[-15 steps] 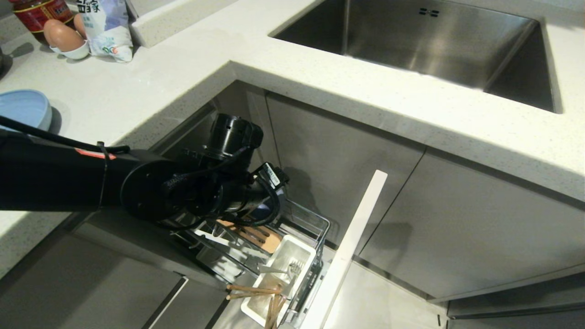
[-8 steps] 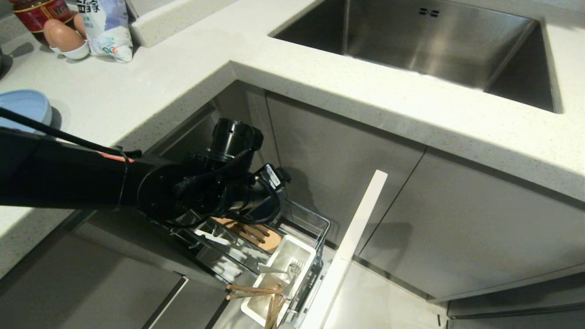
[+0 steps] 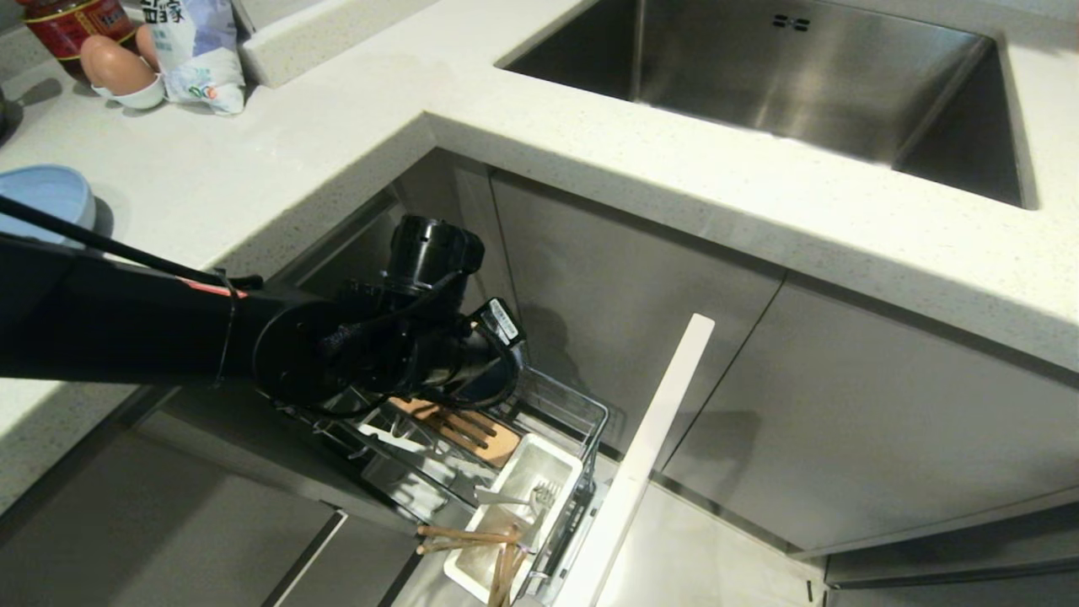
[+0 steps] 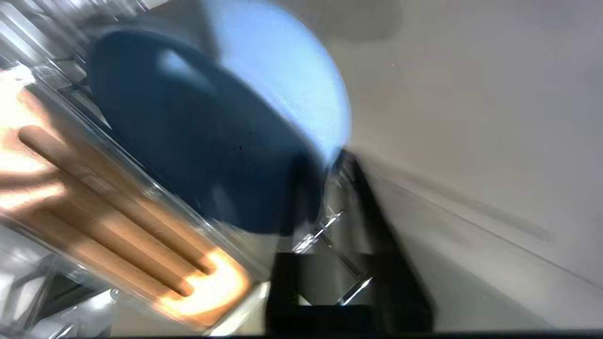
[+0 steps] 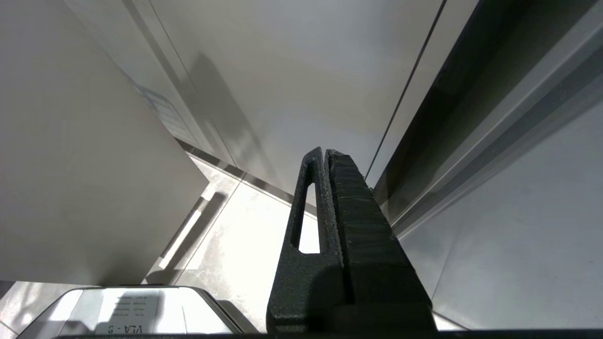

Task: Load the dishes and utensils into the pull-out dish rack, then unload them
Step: Take the bowl out of the cupboard

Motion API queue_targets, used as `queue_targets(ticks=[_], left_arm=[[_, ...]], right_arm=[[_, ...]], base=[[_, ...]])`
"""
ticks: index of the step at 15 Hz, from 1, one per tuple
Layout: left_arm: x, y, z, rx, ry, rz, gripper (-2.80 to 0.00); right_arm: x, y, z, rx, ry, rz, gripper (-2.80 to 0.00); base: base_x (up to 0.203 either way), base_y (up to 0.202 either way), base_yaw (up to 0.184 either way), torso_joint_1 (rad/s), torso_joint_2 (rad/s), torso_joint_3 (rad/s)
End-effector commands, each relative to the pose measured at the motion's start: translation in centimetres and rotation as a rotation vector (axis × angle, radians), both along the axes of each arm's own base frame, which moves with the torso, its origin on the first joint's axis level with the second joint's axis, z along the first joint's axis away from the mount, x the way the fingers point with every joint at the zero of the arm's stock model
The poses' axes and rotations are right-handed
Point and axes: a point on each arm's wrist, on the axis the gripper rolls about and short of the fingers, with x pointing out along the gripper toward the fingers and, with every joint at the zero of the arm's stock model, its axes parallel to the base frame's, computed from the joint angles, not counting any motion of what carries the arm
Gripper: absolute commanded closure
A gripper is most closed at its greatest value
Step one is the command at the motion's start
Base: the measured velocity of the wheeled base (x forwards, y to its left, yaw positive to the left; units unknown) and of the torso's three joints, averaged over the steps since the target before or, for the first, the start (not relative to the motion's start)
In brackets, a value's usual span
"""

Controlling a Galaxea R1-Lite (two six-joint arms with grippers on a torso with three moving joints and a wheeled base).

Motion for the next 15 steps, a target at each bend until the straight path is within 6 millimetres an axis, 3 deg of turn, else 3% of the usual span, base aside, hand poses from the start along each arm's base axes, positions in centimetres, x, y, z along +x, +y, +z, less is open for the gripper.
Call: queue_targets(ticks=[1,6,11,15], left_arm=[[-0.2,0.1,0.2,-0.003,-0.001,0.005,0.00],[-0.9,0.1,1.2,-0.022,-0.026,-0.004,0.00],[-2.7,0.2,6.7,-0.142,-0.202,-0.033,0.00],[-5.7,-0.8,9.1,-0.180,-0.262,-0.079,0.00]], right_arm=[[0.0,0.0,0.0,0.000,0.001,0.000,0.00],[0.0,0.0,0.0,0.000,0.002,0.000,0.00],[0.0,0.0,0.0,0.000,0.001,0.000,0.00],[0.0,0.0,0.0,0.000,0.000,0.000,0.00]], base=[[0.000,0.000,0.000,0.000,0.00,0.000],[0.000,0.000,0.000,0.000,0.00,0.000],[0.000,0.000,0.000,0.000,0.00,0.000],[0.000,0.000,0.000,0.000,0.00,0.000]])
